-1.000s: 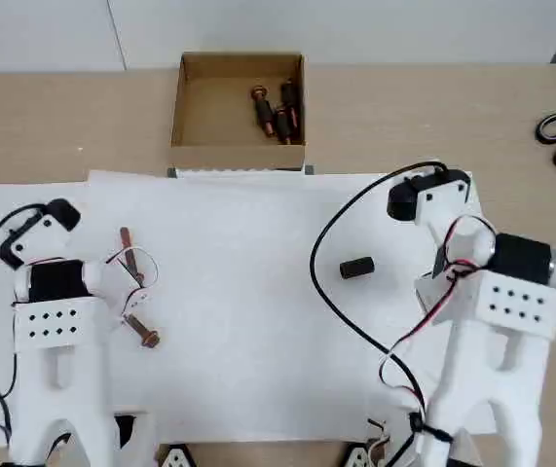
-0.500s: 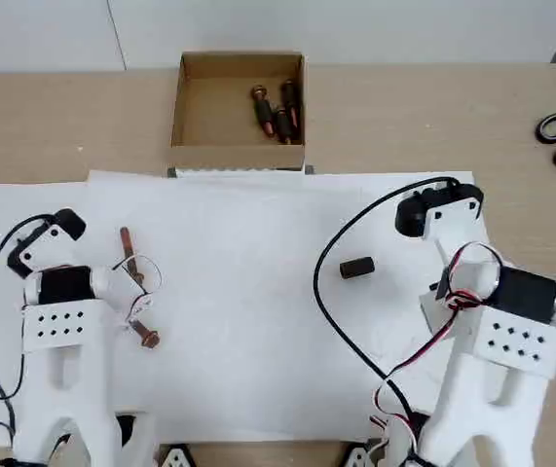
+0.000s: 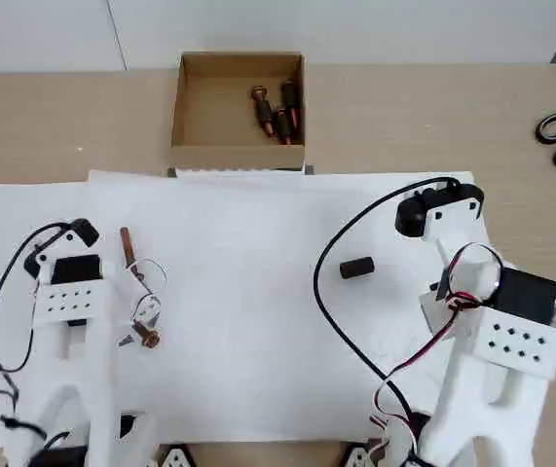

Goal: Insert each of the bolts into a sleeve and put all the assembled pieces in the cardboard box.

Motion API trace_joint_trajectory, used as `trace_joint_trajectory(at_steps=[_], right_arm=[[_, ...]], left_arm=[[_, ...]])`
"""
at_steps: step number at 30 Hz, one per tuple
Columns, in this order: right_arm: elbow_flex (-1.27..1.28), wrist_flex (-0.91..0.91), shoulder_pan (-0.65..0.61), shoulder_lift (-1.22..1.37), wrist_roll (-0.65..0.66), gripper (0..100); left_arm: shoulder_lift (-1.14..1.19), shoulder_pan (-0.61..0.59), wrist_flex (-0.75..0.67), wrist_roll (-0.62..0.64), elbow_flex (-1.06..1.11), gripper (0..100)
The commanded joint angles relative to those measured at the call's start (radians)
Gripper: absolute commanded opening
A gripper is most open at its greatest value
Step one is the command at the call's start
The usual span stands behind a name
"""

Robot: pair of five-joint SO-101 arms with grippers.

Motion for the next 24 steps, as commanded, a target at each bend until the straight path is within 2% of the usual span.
trace_joint_trajectory(at_steps=[1,4,18,24], right_arm=[[-0.006,-0.007,0.012,-0.024,-0.009,1.0],[-0.006,-0.007,0.012,-0.024,-0.008,1.0],[-0.006,-0.007,0.012,-0.024,-0.002,1.0],[-0.006,-0.007,0.012,-0.024,0.0,1.0]], left_arm=[[0.057,-0.002,-0.041,0.002,-0.045,8],[0.087,-0.002,-0.075,0.002,-0.039,3],[0.299,-0.003,-0.195,0.005,-0.019,0],[0.301,-0.005,-0.149,0.123,-0.11,1]])
